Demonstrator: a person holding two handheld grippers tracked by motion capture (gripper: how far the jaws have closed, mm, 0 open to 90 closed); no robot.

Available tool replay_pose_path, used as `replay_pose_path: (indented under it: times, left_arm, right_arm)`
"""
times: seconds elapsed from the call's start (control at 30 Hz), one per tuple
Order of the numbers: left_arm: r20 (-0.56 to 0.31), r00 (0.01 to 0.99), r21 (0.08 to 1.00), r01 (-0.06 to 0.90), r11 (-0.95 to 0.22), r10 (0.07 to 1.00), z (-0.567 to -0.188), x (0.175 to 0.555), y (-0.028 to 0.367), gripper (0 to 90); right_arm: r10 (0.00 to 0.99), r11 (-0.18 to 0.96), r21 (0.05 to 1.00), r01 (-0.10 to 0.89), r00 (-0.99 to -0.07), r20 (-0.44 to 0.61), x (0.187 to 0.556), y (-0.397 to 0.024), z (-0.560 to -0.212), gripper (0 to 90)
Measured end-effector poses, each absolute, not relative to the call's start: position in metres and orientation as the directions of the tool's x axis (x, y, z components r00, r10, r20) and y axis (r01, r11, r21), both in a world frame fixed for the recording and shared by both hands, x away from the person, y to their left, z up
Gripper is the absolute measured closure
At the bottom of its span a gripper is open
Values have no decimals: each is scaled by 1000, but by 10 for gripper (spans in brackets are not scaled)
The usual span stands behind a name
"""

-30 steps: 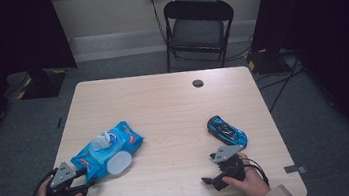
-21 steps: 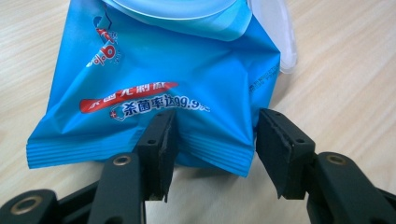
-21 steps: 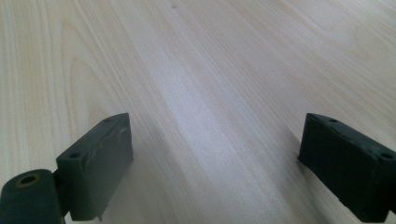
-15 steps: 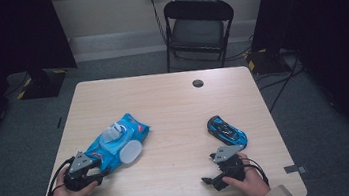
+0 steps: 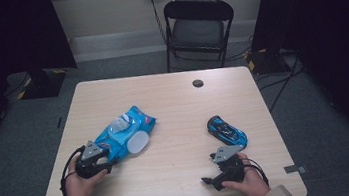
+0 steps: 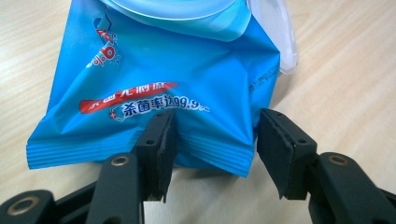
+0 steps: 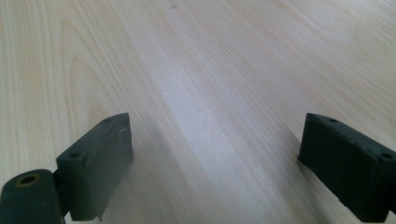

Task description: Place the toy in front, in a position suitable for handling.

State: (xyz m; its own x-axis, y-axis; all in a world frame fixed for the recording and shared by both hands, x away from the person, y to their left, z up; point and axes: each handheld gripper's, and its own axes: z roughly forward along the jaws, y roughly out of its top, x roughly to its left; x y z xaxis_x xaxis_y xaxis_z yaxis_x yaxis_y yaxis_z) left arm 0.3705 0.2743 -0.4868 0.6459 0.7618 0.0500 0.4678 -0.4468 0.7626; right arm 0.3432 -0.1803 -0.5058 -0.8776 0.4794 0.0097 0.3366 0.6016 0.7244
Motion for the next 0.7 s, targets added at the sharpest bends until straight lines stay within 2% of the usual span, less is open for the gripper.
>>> replay_pose_path:
  times: [0.7]
  left_arm:
    - [14, 645, 788, 463, -405, 764, -491, 410, 249, 465]
  right_arm:
    - [479, 601, 725, 337, -878, 10, 343, -180, -506, 87]
